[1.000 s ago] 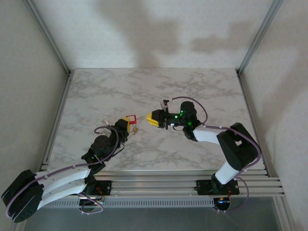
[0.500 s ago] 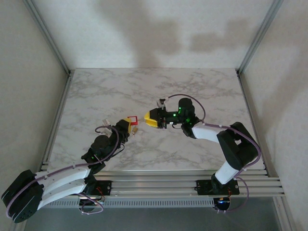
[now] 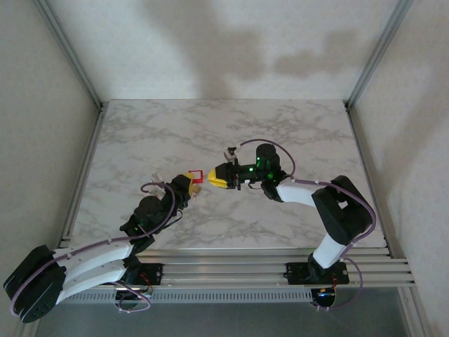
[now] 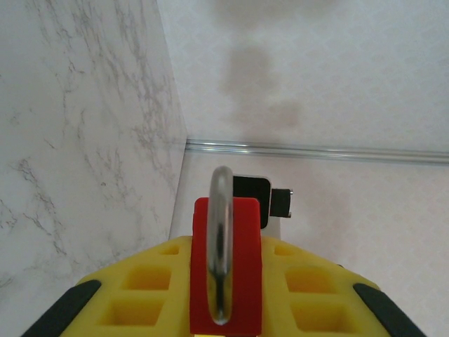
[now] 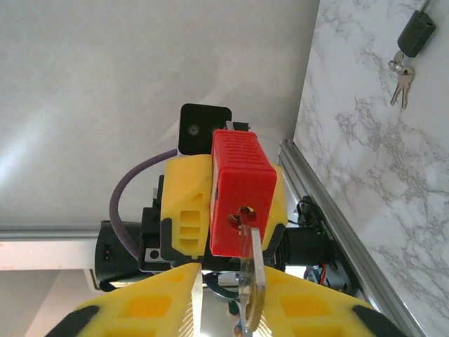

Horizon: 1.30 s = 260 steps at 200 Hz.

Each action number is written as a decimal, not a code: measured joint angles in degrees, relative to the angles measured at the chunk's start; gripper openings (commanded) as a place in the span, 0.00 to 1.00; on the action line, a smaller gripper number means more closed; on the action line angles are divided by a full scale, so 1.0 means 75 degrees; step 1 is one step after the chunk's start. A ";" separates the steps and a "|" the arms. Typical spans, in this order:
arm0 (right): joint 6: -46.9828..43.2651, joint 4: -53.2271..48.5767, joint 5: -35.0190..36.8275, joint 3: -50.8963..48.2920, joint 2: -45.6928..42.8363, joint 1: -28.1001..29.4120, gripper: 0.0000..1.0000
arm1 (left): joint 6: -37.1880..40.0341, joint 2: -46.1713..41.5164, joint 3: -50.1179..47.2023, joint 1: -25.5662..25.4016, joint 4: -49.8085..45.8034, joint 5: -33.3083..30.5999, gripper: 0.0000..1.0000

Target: Lock with the key

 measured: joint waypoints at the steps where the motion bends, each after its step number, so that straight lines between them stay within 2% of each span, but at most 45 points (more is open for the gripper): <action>1: 0.0000 0.0003 0.0000 0.0000 0.0000 0.0000 0.22 | 0.0000 0.0000 -0.0003 0.0000 0.0000 0.0003 0.00; 79: 0.0015 0.0358 -0.0213 0.0020 0.0434 -0.0003 0.13 | 0.0029 0.0000 -0.0015 0.0029 -0.0012 0.0096 0.00; 119: 0.0152 0.0699 -0.0259 0.0044 0.0513 -0.0003 0.00 | 0.0032 -0.0050 -0.0047 0.0061 -0.0023 0.0122 0.00; 192: 0.0184 0.1011 -0.0315 -0.0041 0.0568 0.0003 0.00 | 0.0052 -0.0361 -0.0297 0.0096 0.0096 0.0239 0.00; 228: 0.0487 0.1961 0.0131 -0.0592 0.0580 0.0271 0.00 | 0.0050 -0.0979 -0.0688 0.0003 -0.0055 0.0300 0.00; 260: 0.0950 0.2856 0.0557 -0.0836 0.0726 0.0358 0.00 | 0.0050 -0.1043 -0.0694 0.0000 -0.0064 0.0262 0.00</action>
